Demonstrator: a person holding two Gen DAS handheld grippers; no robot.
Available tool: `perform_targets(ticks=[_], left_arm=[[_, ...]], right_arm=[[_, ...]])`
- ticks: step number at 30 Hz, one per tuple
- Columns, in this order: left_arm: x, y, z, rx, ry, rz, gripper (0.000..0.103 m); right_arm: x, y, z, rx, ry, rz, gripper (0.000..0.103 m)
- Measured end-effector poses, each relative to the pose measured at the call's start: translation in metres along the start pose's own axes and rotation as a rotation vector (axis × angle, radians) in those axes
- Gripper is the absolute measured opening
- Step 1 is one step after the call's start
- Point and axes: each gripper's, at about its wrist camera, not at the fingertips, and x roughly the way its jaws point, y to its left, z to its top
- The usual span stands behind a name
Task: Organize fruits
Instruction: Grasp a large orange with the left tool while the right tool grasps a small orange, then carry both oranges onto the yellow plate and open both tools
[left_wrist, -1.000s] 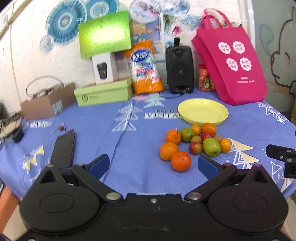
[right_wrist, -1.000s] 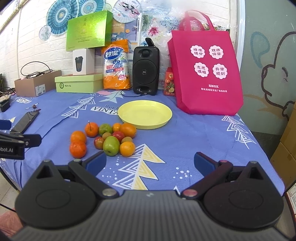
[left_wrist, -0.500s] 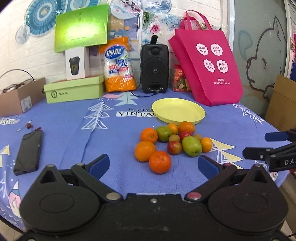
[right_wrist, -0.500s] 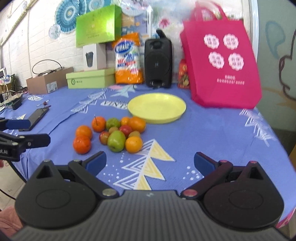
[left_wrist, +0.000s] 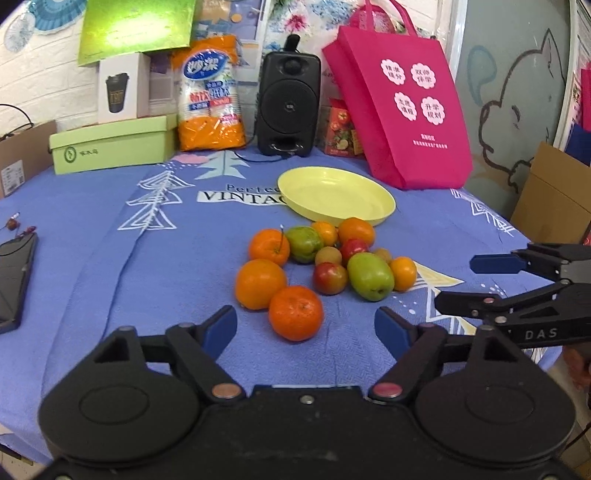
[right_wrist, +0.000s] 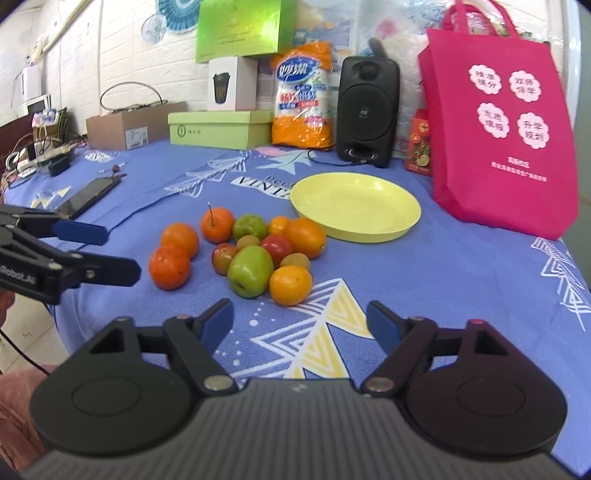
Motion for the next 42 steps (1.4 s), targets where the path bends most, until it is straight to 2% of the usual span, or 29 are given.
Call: perform_targets(ticks=[1,3,7,8,10,12,15,21,25,26,28,29,33,42], left_arm=[[0.004,0.0,0.001,-0.004,0.009,-0.011,0.081],[0.011,0.0,0.001,-0.006,0.027,-0.027,0.072],[0.023,-0.001,0.003,-0.002,0.053,-0.044,0.069],[0.026,-0.001,0.003,0.0,0.06,-0.047,0.065],[0.031,-0.001,0.003,0.0,0.073,-0.046,0.063],[0.035,-0.002,0.004,0.007,0.078,-0.036,0.063],[0.04,0.0,0.005,0.005,0.091,-0.025,0.063],[0.053,0.005,0.004,-0.037,0.127,-0.036,0.063],[0.06,0.005,0.004,-0.028,0.127,-0.036,0.063],[0.06,0.006,0.004,-0.028,0.124,-0.038,0.062],[0.06,0.006,0.004,-0.025,0.118,-0.034,0.05],[0.06,0.008,0.004,-0.025,0.116,-0.034,0.039],[0.058,0.012,0.004,-0.052,0.116,-0.06,0.039],[0.045,0.008,0.005,-0.035,0.09,-0.085,0.038]], right_arm=[[0.003,-0.001,0.0,-0.006,0.006,0.003,0.075],[0.009,-0.001,0.0,-0.021,0.012,0.015,0.071],[0.019,-0.002,0.002,-0.045,0.021,0.038,0.071],[0.022,-0.003,0.003,-0.048,0.022,0.04,0.071],[0.029,-0.004,0.005,-0.049,0.03,0.054,0.059],[0.039,-0.007,0.007,-0.048,0.055,0.067,0.052],[0.054,-0.008,0.007,-0.055,0.09,0.057,0.051],[0.07,-0.009,0.013,-0.066,0.087,0.068,0.051],[0.078,-0.011,0.014,-0.058,0.081,0.098,0.048],[0.078,-0.011,0.014,-0.058,0.077,0.104,0.047],[0.08,-0.009,0.014,-0.075,0.065,0.12,0.039],[0.08,-0.007,0.014,-0.089,0.061,0.121,0.039],[0.078,-0.005,0.014,-0.093,0.054,0.117,0.038],[0.064,-0.007,0.01,-0.059,0.054,0.107,0.038]])
